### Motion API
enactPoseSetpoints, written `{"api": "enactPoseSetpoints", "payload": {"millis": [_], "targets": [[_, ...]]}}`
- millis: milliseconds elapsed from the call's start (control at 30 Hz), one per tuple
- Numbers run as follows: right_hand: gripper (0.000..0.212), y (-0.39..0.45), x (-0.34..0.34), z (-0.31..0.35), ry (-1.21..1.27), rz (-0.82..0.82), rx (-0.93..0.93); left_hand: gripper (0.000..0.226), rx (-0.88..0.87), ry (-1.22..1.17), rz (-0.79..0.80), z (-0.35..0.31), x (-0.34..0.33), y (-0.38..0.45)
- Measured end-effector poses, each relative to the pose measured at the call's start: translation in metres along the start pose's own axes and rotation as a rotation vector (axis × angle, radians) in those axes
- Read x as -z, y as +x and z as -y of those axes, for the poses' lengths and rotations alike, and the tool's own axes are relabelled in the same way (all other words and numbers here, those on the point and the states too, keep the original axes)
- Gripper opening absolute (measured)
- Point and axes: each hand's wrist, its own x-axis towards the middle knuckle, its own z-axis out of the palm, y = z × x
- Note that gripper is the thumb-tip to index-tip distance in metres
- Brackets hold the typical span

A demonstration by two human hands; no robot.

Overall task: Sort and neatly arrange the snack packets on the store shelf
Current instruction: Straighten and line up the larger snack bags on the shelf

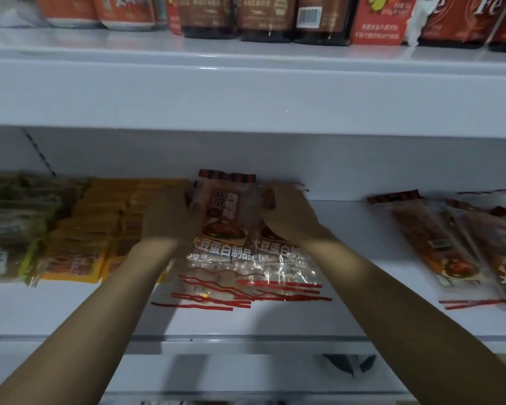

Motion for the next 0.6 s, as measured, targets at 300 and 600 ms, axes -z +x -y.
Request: {"api": "enactPoseSetpoints", "payload": {"millis": [300,600], "targets": [[0.018,-0.05,0.076,-0.108,-0.148,-0.176,-0.224,0.026,-0.349,0.179,0.269,-0.102,-0.018,0.0],[0.08,-0.112,0.123,-0.187,-0.455,0.056,-0.659,0.034,-0.439,-0.012,0.508,-0.177,-0.071,-0.016]]}}
